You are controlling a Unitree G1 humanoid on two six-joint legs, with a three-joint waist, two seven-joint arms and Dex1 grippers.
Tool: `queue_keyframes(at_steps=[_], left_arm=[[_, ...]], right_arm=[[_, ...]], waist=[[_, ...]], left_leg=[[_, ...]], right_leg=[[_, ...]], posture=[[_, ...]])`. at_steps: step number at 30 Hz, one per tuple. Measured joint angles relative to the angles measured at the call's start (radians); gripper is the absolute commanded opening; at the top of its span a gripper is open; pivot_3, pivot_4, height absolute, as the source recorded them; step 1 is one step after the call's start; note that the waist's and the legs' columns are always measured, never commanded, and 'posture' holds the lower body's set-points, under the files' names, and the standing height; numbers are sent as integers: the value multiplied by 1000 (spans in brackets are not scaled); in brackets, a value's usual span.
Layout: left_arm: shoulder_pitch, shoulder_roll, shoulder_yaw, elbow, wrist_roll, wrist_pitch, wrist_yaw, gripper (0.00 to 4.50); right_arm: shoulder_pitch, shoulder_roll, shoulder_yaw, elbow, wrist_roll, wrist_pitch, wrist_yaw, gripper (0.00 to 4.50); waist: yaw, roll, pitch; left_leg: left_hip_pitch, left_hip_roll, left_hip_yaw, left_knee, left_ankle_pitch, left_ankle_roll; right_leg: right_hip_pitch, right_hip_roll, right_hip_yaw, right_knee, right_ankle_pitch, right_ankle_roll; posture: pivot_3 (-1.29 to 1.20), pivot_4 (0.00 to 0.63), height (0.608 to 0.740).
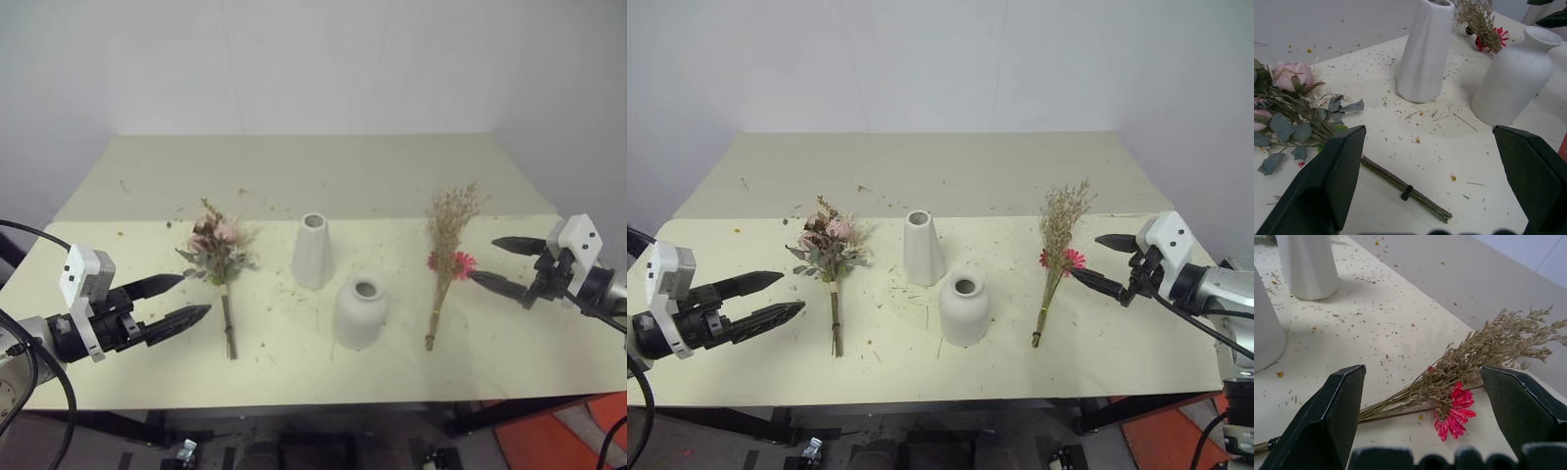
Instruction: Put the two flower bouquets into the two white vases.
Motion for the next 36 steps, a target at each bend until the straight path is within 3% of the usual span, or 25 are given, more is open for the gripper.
queue_keyframes(at_steps=[10, 16, 24, 26, 30, 36], left_arm=[[4, -15, 1, -2, 1, -11, 14, 4500], [-66, 40, -12, 43, 26, 18, 68, 4500], [-333, 98, -251, 150, 46, 327, 275, 4500], [-422, 87, -326, 184, 61, 427, 334, 4500], [-627, -29, -457, 326, 123, 605, 448, 4500], [-783, -152, -585, 509, 248, 681, 524, 4500]], right_arm=[[-50, -1, 33, 56, -6, -1, 50, 4387], [-99, -1, 47, 93, -19, -13, 81, 4387], [-189, -6, 61, 131, -19, -51, 157, 4387], [-227, -7, 73, 145, -21, -63, 178, 4387], [-297, -12, 93, 199, -20, -89, 248, 4387], [-369, -11, 111, 271, -27, -138, 322, 4387]], waist=[[-4, 0, 0], [-2, 0, 0], [-1, 0, 0], [-2, 0, 0], [-1, -1, 1], [-5, -1, 1]], left_leg=[[0, 0, 0, 0, 0, 0], [1, 0, 0, 0, 0, 0], [0, -1, 0, 0, 0, 0], [0, -1, 0, 0, 0, 0], [0, -2, -1, 0, 0, 0], [-1, -2, -2, 0, 0, 0]], right_leg=[[0, 0, 0, 0, 0, 0], [0, 0, 0, 1, 0, 0], [0, 0, 0, 0, 0, 1], [0, 0, 0, 1, 1, 1], [0, 0, 0, 1, 5, -6], [-1, 0, 0, 1, 6, -7]], posture=[[0, 150, 740], [0, 150, 740], [0, 150, 740], [0, 150, 740], [0, 150, 740], [0, 150, 740]])
